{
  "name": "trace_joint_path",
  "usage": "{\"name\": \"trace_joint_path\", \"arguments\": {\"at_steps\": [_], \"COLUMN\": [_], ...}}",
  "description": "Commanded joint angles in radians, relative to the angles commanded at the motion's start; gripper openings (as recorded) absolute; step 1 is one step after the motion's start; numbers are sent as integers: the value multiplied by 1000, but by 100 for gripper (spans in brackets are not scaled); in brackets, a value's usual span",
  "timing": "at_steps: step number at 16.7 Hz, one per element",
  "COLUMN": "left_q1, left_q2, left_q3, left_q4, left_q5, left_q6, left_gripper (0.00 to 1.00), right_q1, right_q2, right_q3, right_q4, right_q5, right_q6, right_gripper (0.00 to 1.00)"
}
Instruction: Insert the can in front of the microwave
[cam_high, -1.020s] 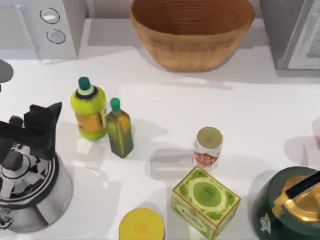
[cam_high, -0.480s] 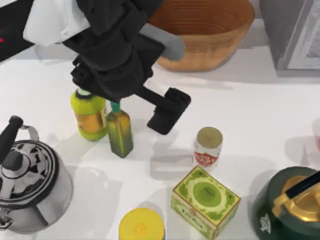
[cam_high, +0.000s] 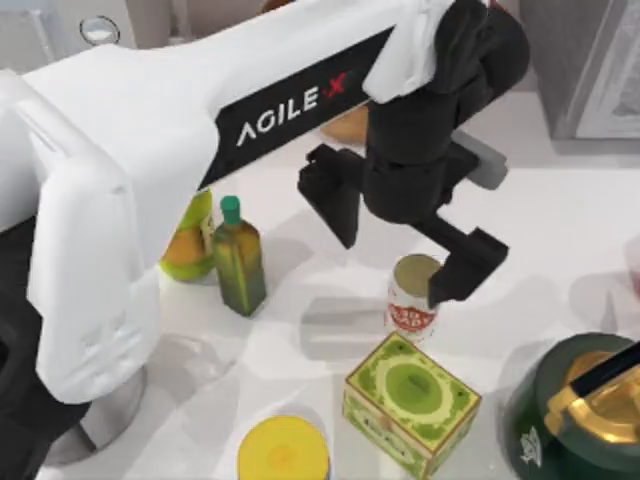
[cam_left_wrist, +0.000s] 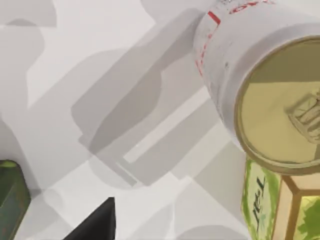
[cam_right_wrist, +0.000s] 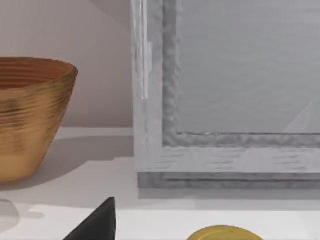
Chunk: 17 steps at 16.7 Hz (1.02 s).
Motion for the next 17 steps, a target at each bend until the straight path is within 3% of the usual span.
{"name": "trace_joint_path", "arguments": {"at_steps": [6,12,17], "left_q1": [-34,-29,-31], "left_q2": [110,107,97], "left_q3": [180,174,37], "left_q4": [-34,-29,96], "left_q5": [-33,-32,-33], "left_q6": [-9,-8,-6], "left_gripper": [100,100,100], "right_q1": [0,0,0], "right_q2": [0,0,0], "right_q3": [0,0,0], "right_q4": [0,0,0], "right_q5": [0,0,0], "right_q6": [0,0,0], "right_gripper": [100,100,100]}}
